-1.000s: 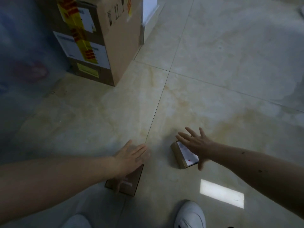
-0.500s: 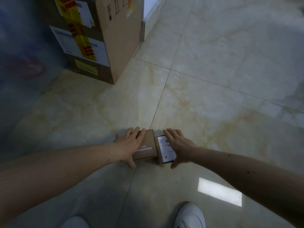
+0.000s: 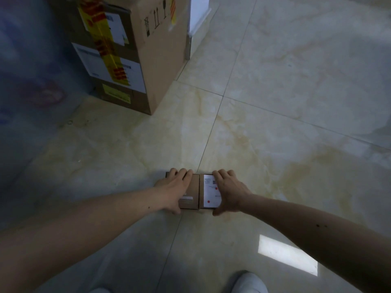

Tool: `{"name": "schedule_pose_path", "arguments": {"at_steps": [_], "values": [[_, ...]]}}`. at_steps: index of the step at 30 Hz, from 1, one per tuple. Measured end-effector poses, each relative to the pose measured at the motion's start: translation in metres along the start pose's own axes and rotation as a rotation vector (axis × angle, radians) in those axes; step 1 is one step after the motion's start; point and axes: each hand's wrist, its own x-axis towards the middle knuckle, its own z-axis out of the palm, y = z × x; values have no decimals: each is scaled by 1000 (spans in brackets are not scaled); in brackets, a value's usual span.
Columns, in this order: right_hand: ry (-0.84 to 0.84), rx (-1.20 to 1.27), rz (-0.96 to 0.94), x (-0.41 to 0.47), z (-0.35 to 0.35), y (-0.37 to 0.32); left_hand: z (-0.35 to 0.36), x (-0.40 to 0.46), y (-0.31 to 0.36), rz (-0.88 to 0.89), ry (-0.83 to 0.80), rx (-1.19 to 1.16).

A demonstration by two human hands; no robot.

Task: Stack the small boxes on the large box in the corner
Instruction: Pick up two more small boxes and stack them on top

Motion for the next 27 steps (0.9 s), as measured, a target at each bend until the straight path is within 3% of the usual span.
{"name": "schedule_pose_path", "arguments": {"at_steps": [13, 27], "values": [[192, 46, 32, 18, -62, -16, -71, 2, -33, -33, 126, 63], [497, 23, 2, 30, -277, -45, -283, -32, -71, -86, 429, 110]]}}
